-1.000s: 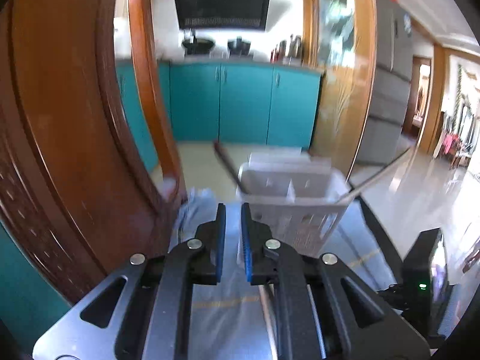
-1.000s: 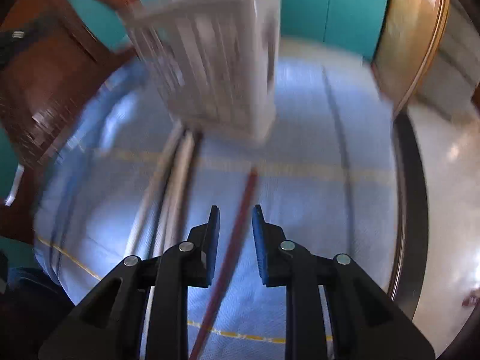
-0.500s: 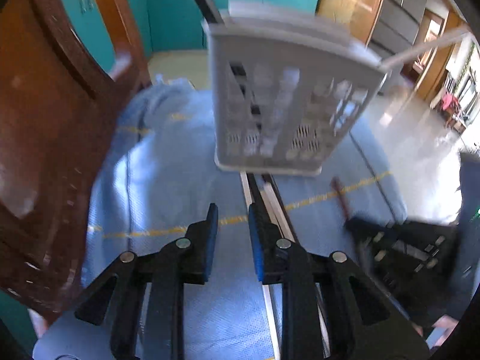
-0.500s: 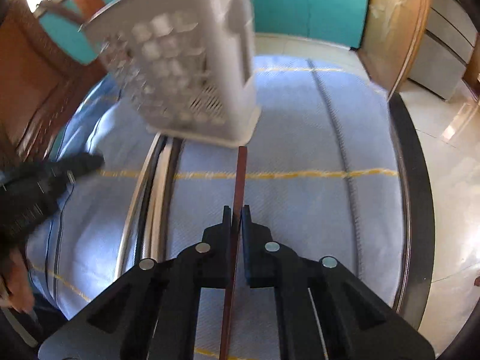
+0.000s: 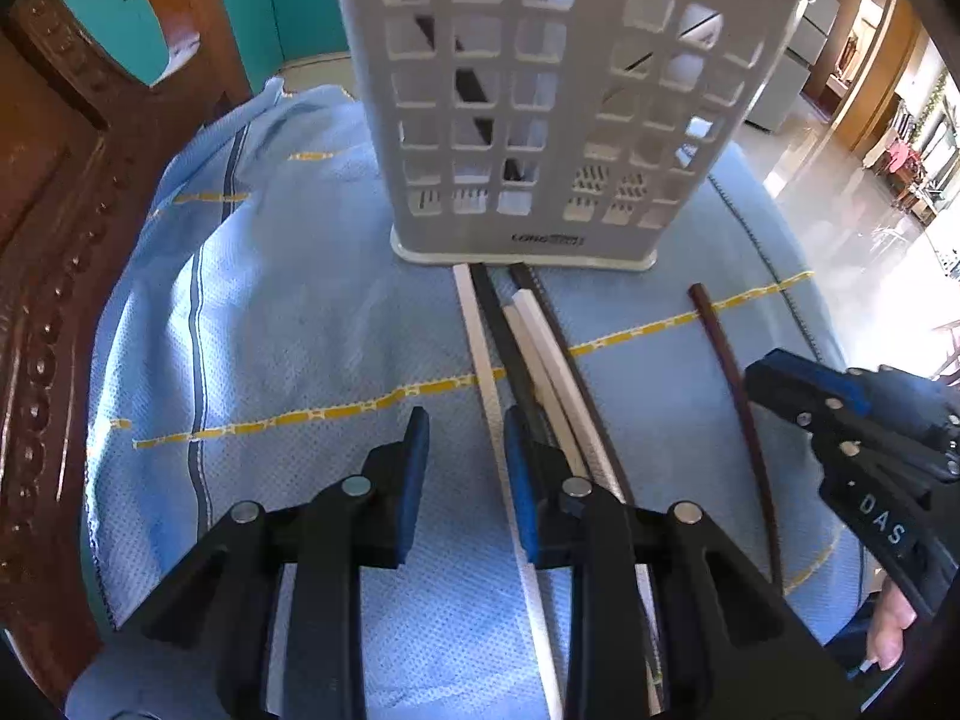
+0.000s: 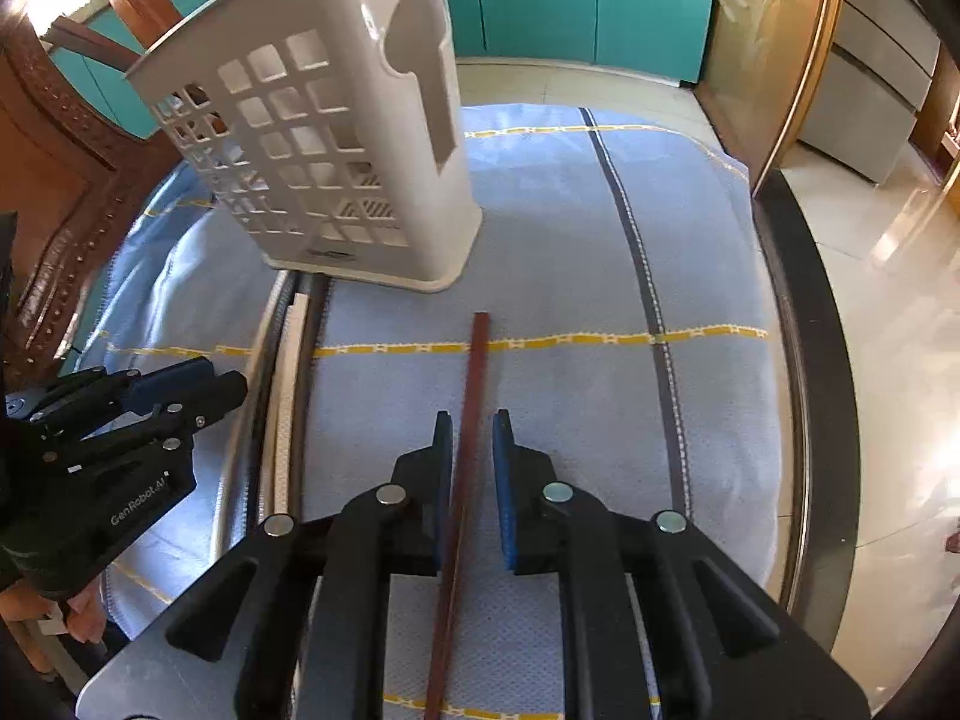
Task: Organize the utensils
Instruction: 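Grasp a white chopstick with the left tool while the right grasps a brown chopstick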
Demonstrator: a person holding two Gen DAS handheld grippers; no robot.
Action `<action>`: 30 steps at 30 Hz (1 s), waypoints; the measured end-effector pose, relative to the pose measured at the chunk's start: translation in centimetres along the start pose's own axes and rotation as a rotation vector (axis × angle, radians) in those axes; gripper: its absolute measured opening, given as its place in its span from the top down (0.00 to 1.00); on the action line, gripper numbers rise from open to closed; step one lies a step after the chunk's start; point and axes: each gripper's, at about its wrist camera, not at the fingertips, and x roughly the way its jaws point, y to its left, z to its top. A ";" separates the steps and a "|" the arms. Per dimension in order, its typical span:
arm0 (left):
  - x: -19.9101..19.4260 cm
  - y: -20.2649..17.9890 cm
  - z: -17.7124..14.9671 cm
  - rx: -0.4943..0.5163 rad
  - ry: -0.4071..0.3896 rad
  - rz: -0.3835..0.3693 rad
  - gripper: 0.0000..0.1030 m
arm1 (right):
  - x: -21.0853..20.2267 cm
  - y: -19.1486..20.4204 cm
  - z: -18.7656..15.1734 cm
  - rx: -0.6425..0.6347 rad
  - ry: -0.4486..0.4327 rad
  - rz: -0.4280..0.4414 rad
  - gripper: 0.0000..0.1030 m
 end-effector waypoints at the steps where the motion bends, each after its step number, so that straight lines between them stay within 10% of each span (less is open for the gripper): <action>1: 0.2 0.1 0.0 -0.002 0.001 -0.007 0.73 | 0.1 0.0 0.0 0.002 0.006 0.003 0.85; 17: 0.8 -0.4 -1.1 0.027 0.036 -0.041 0.92 | 1.0 0.8 -0.6 -0.020 0.036 -0.018 0.78; 30: 0.8 -0.2 -0.3 0.022 0.018 -0.023 0.88 | 1.7 1.7 -0.8 -0.052 0.041 -0.064 0.77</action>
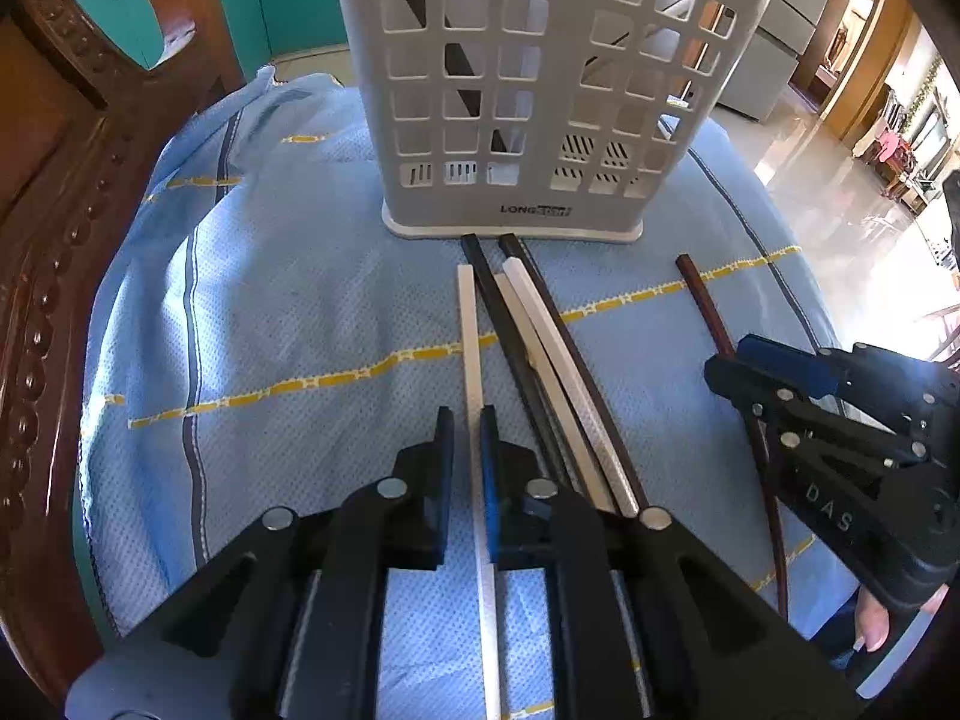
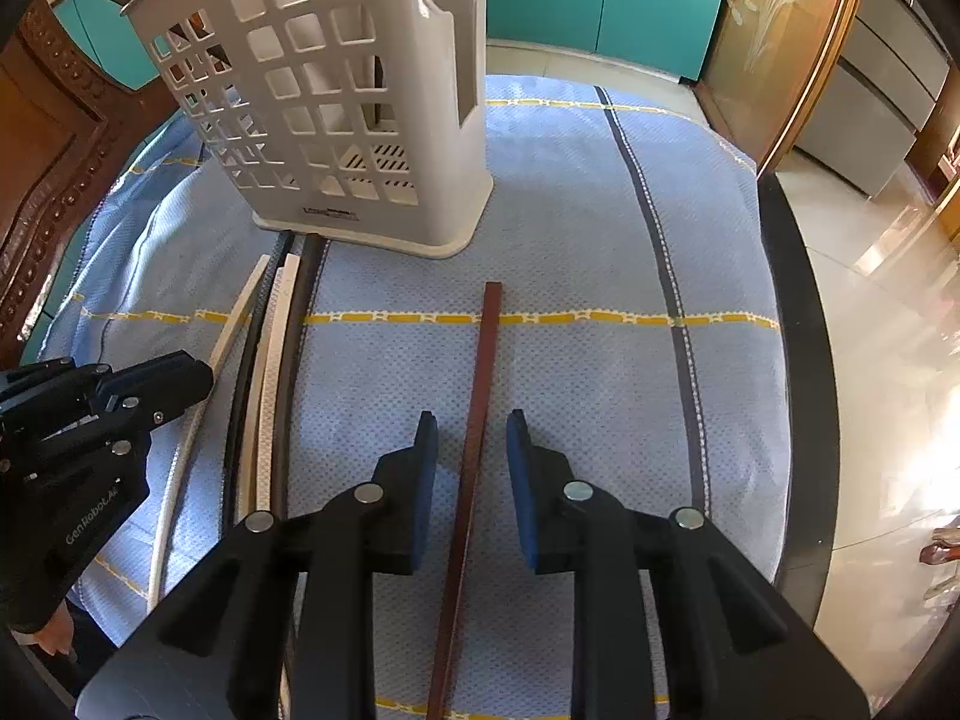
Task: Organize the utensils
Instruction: 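Grasp a white chopstick with the left tool while the right grasps a brown chopstick, then lift both chopsticks and lower them into the white basket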
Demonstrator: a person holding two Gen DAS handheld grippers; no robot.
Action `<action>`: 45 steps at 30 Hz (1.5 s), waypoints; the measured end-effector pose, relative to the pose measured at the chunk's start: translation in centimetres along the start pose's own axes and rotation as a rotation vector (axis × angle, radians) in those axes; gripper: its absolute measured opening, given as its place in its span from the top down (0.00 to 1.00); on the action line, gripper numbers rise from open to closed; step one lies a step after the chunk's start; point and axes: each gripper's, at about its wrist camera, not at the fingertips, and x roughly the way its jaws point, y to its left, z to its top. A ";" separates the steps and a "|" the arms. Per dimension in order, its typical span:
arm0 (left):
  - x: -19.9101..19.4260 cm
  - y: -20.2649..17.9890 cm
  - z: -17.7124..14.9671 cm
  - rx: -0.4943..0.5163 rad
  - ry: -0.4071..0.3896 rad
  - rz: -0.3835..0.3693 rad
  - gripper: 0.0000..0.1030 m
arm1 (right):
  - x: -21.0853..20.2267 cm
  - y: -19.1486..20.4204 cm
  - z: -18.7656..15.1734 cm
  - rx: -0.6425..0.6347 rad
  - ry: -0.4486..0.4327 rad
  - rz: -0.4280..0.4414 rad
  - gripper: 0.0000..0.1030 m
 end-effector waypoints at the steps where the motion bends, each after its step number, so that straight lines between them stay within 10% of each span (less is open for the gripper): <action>1: 0.1 0.0 0.0 -0.001 0.000 -0.001 0.86 | 0.0 0.1 0.0 -0.004 -0.002 -0.005 0.76; 29: 0.2 -1.1 -0.1 0.027 -0.006 0.047 0.83 | 0.0 0.6 -0.3 -0.031 -0.017 -0.025 0.72; 38: 0.0 -0.5 0.0 0.011 -0.009 0.043 0.94 | -0.3 0.0 0.0 -0.003 -0.025 0.053 0.94; 45: -4.4 0.0 0.4 0.002 -0.159 0.054 0.94 | -3.7 -0.5 0.7 0.018 -0.158 0.096 0.94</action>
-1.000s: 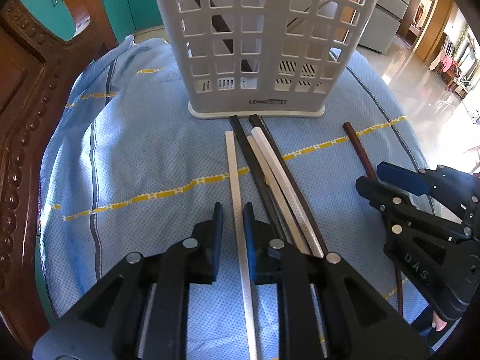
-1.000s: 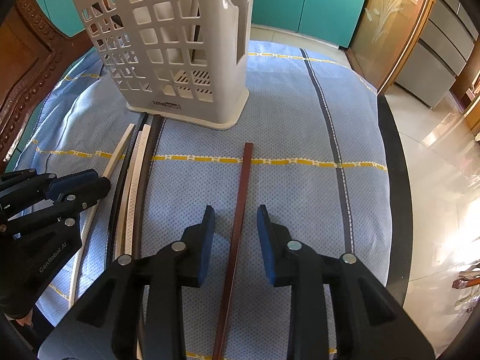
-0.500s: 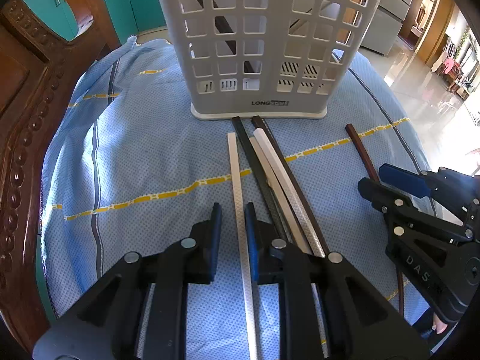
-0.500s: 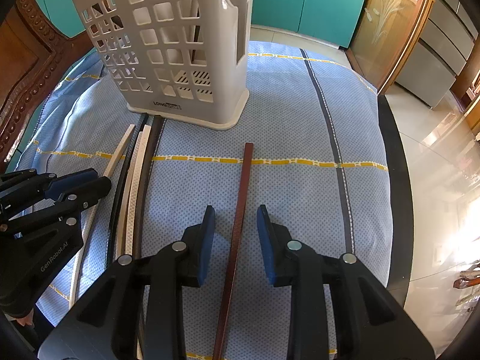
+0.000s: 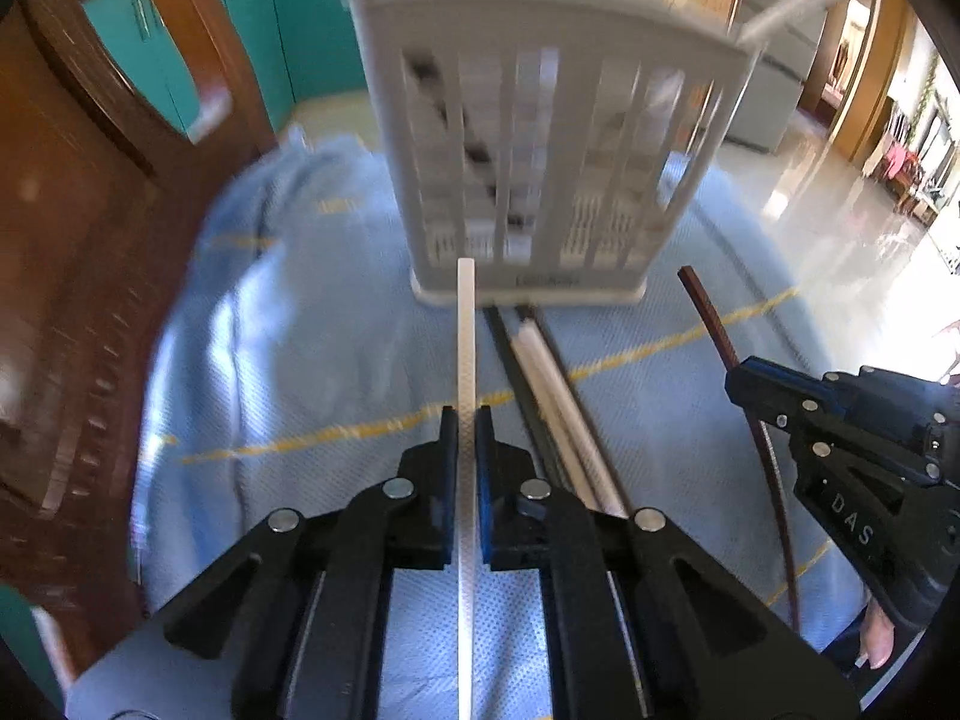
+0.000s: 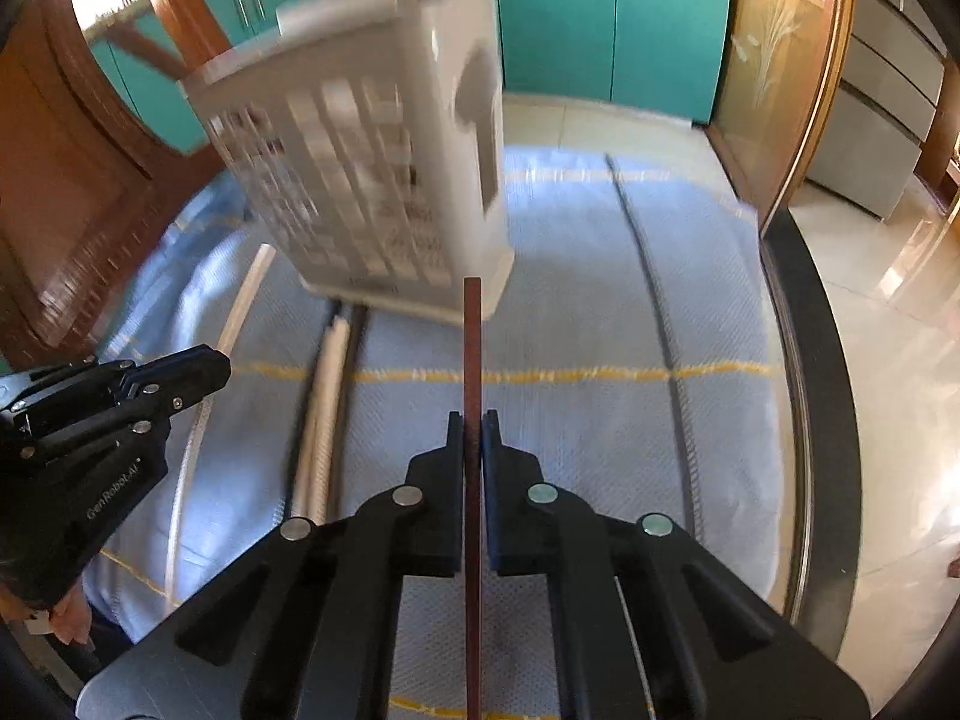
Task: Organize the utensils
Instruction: 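Lift both chopsticks and lower them into the white basket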
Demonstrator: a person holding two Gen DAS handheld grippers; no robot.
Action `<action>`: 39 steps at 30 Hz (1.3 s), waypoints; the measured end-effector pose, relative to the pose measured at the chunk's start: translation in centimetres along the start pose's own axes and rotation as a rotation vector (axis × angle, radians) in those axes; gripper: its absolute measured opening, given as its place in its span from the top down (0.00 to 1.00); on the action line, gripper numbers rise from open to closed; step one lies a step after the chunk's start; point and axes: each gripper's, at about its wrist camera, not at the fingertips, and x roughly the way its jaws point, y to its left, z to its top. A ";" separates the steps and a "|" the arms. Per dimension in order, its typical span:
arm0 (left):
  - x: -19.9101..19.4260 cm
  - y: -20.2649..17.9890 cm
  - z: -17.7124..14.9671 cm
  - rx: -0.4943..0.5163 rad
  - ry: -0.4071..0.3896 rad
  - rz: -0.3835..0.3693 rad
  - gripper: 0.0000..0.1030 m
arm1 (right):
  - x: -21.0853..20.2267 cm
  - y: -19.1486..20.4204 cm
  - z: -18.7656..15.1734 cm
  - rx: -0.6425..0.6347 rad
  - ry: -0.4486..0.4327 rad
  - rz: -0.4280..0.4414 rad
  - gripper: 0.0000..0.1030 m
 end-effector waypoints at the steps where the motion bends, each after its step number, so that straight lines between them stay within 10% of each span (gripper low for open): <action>1: -0.8 0.1 0.1 -0.001 -0.021 -0.005 0.94 | -1.0 -0.1 0.1 0.003 -0.031 0.016 0.94; 16: -15.0 0.3 0.6 0.014 -0.371 -0.099 0.94 | -15.0 -2.7 -0.3 0.047 -0.438 0.194 0.94; 24: -21.7 0.6 5.5 -0.006 -0.536 -0.138 0.94 | -20.4 -1.4 4.8 0.035 -0.563 0.226 0.94; 39: -18.6 4.8 13.6 -0.269 -0.665 -0.145 0.94 | -19.3 -1.3 11.8 0.188 -0.796 0.126 0.94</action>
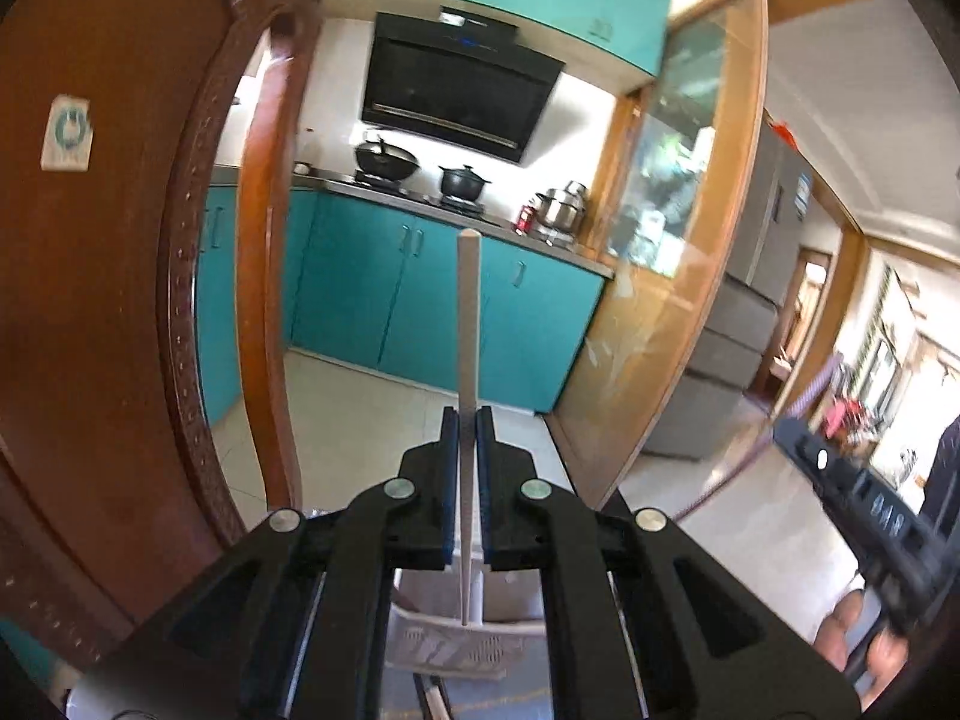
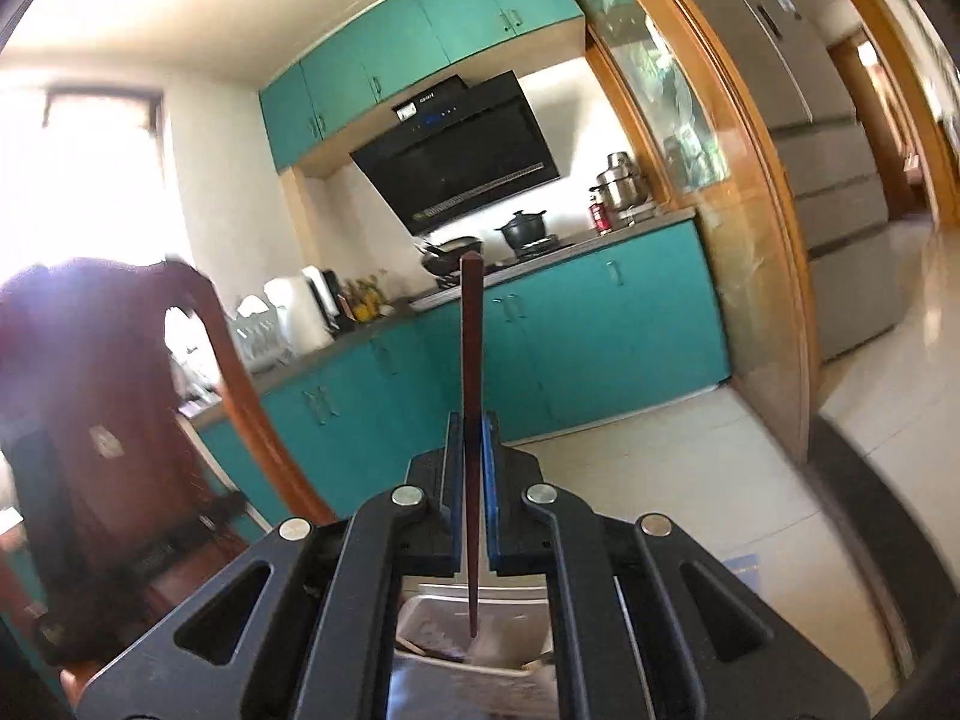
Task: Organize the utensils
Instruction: 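Lift both chopsticks and lower them into the white basket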
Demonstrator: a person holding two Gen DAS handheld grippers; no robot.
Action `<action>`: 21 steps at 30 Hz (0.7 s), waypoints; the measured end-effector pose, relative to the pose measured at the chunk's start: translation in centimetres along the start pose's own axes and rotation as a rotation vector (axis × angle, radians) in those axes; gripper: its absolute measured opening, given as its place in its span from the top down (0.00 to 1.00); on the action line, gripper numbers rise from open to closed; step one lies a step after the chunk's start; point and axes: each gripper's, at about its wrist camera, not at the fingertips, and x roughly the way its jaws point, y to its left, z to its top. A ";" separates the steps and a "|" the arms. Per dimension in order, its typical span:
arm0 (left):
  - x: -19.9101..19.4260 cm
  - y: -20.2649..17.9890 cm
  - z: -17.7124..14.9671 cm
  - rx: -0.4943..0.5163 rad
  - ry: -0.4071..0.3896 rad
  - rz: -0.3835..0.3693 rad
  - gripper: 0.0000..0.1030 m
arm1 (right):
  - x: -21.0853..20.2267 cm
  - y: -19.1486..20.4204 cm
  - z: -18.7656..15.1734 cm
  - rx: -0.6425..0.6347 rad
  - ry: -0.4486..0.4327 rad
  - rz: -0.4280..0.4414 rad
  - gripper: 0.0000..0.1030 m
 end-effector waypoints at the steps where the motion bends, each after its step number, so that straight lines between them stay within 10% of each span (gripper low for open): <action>1: 0.6 0.3 -0.2 -0.009 -0.015 0.012 0.94 | 0.4 0.2 -0.7 -0.022 0.008 -0.015 0.94; 21: 3.6 -0.5 -6.3 0.103 0.084 0.099 0.93 | 0.4 2.0 -6.5 -0.211 0.134 -0.053 0.87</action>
